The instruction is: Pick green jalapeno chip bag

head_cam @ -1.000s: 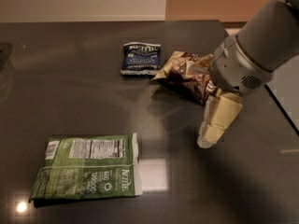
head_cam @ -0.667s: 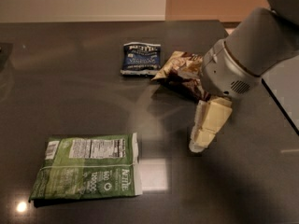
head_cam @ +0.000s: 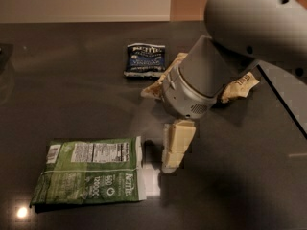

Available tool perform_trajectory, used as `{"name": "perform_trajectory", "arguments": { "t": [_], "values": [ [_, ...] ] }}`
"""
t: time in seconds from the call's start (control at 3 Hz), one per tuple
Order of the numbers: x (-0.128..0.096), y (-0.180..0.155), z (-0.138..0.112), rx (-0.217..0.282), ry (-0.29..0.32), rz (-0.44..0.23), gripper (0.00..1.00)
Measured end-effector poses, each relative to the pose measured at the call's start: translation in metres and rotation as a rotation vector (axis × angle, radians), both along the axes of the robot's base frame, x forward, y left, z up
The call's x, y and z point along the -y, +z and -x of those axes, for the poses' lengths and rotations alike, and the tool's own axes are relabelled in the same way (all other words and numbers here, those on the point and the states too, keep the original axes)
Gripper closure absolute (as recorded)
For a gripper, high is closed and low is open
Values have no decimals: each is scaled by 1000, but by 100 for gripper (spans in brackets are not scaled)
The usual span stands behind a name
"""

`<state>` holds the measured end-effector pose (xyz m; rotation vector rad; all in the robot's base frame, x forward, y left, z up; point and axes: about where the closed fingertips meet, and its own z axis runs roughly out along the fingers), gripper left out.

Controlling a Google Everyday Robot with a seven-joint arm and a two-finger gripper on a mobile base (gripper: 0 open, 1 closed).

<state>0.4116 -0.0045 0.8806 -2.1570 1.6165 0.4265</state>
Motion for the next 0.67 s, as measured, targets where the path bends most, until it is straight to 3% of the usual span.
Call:
{"name": "perform_trajectory", "arguments": {
  "t": [0.67],
  "values": [
    [-55,-30,19,2,206,36,0]
  ]
}}
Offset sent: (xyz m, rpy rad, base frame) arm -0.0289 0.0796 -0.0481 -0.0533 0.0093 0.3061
